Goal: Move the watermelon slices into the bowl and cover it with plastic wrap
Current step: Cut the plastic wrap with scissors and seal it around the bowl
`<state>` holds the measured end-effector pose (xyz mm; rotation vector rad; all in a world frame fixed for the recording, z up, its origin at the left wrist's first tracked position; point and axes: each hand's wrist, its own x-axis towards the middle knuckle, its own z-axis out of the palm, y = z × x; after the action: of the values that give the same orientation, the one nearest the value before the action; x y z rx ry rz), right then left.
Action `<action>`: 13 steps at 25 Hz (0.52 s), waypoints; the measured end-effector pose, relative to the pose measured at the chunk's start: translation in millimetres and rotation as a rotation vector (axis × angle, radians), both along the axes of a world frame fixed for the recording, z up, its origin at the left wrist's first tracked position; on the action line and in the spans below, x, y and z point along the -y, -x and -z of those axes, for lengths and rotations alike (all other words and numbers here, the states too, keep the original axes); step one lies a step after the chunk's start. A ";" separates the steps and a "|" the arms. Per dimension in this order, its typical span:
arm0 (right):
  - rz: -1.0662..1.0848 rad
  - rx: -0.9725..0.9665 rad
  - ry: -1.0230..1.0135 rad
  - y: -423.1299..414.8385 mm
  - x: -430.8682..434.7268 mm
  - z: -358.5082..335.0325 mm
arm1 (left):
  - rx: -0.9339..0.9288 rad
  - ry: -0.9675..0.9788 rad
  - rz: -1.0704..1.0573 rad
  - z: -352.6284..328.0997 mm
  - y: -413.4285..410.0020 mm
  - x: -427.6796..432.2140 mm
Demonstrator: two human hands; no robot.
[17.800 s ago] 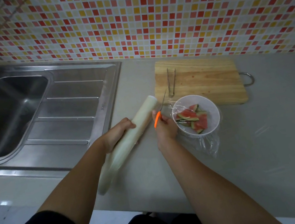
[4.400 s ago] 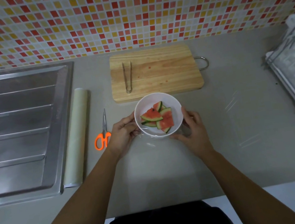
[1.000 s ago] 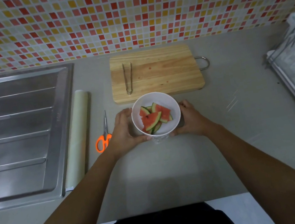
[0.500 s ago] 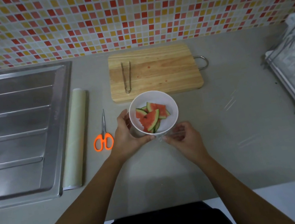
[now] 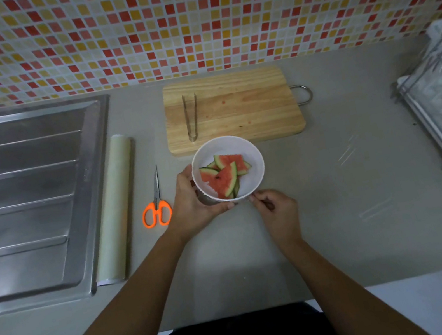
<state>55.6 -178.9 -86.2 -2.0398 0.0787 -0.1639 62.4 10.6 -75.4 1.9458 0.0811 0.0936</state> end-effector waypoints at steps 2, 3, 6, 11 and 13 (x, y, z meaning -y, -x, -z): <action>0.060 0.046 0.021 4.1 -9.1 -2.0 | -0.030 -0.012 -0.024 1.5 0.7 0.9; 0.108 0.057 0.028 5.3 -14.6 -3.2 | -0.037 -0.017 -0.037 2.1 1.3 2.1; 0.230 -0.022 0.026 3.3 -27.0 -7.1 | -0.019 -0.001 -0.081 1.0 5.3 10.4; 0.353 -0.136 -0.067 4.4 -44.1 -14.5 | 0.016 0.007 -0.172 1.4 9.9 19.1; 0.360 -0.164 -0.080 7.9 -50.8 -16.3 | 0.000 0.023 -0.188 0.7 9.9 20.5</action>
<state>47.7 -128.1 -69.9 -1.9408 0.5480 -0.2130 52.6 -9.9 -76.1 1.9117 0.2642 0.2168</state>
